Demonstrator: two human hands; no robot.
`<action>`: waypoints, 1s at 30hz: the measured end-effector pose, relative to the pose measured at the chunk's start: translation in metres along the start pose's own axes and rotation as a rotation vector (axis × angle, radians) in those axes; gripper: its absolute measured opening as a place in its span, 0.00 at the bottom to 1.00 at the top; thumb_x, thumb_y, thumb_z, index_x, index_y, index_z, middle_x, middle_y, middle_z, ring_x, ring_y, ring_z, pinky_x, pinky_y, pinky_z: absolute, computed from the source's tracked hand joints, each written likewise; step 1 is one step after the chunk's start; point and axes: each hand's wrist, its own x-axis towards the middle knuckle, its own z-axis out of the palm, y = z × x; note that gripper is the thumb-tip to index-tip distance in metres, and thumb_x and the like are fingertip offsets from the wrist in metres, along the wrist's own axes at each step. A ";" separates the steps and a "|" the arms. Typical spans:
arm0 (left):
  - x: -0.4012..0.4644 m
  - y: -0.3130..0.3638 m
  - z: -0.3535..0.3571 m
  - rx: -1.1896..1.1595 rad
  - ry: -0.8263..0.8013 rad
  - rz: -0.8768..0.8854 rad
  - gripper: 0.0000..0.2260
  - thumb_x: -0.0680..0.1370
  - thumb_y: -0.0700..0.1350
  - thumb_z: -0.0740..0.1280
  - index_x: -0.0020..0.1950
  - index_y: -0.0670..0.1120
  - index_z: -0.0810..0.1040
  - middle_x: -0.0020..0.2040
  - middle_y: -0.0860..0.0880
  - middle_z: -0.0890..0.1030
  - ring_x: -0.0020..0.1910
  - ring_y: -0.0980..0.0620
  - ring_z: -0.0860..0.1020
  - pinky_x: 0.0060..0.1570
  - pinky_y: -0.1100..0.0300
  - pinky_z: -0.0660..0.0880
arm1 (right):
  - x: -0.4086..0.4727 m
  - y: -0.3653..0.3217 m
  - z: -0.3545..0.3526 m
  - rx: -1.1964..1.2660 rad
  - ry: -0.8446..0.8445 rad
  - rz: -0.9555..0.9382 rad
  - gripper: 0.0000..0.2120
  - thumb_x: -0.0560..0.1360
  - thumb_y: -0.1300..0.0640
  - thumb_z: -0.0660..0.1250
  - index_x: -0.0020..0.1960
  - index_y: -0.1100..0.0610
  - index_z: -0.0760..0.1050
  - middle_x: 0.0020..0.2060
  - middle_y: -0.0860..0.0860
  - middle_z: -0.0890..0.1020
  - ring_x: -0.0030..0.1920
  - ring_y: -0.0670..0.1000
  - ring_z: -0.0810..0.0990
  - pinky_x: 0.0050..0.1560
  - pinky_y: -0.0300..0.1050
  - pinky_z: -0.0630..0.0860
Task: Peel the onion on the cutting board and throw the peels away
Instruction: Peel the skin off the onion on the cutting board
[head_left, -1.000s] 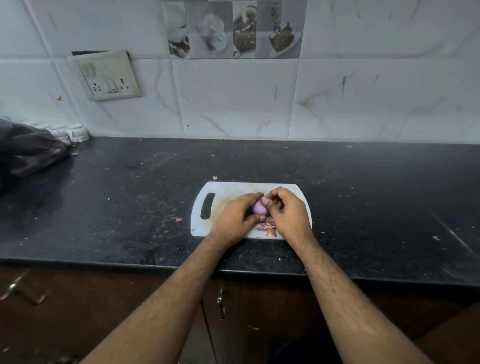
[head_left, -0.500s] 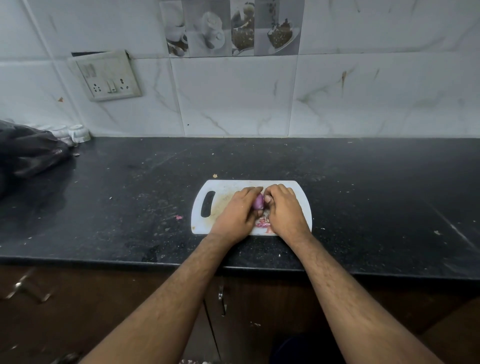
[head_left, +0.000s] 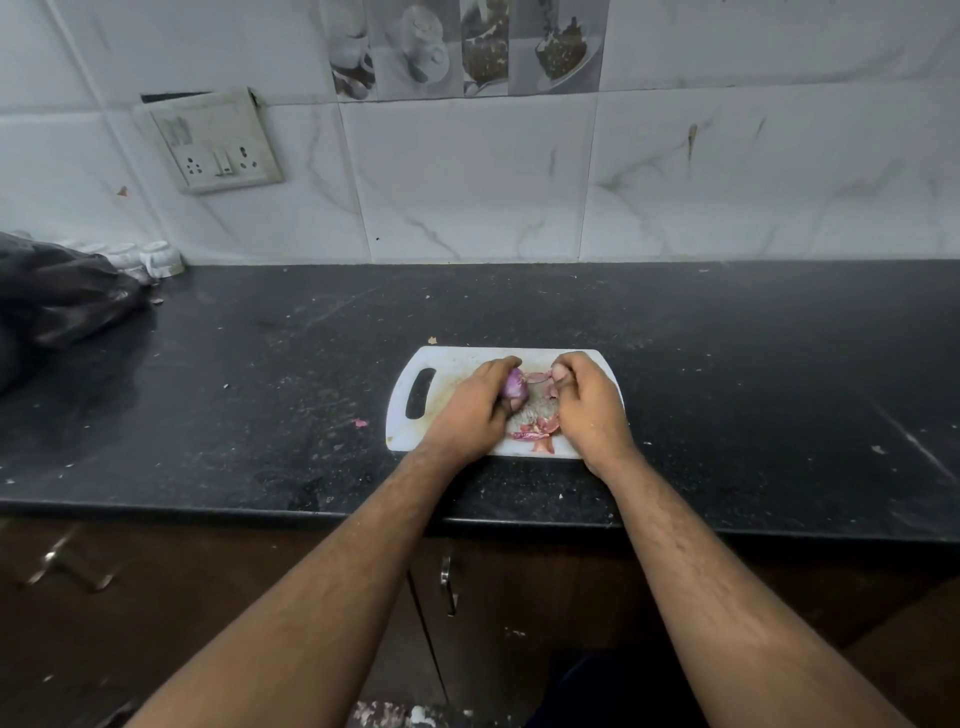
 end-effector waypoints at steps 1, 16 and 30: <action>-0.001 -0.001 0.000 -0.013 0.006 -0.009 0.23 0.82 0.42 0.66 0.77 0.42 0.67 0.71 0.43 0.75 0.68 0.46 0.74 0.70 0.58 0.67 | 0.000 0.001 -0.001 0.022 0.033 0.033 0.07 0.83 0.61 0.61 0.54 0.56 0.78 0.47 0.48 0.82 0.49 0.49 0.79 0.49 0.44 0.74; -0.003 -0.004 0.003 -0.066 0.061 0.028 0.23 0.78 0.37 0.69 0.72 0.45 0.71 0.65 0.47 0.80 0.63 0.51 0.78 0.68 0.54 0.74 | -0.004 -0.006 0.005 -0.079 -0.057 -0.020 0.03 0.81 0.58 0.67 0.49 0.53 0.79 0.42 0.46 0.83 0.44 0.46 0.81 0.44 0.38 0.74; -0.003 -0.011 -0.003 -0.198 0.310 -0.157 0.21 0.74 0.40 0.75 0.63 0.52 0.73 0.59 0.50 0.78 0.58 0.54 0.75 0.59 0.60 0.74 | -0.008 -0.009 0.004 -0.094 -0.093 -0.078 0.11 0.82 0.48 0.63 0.52 0.54 0.80 0.48 0.47 0.79 0.49 0.47 0.78 0.51 0.42 0.73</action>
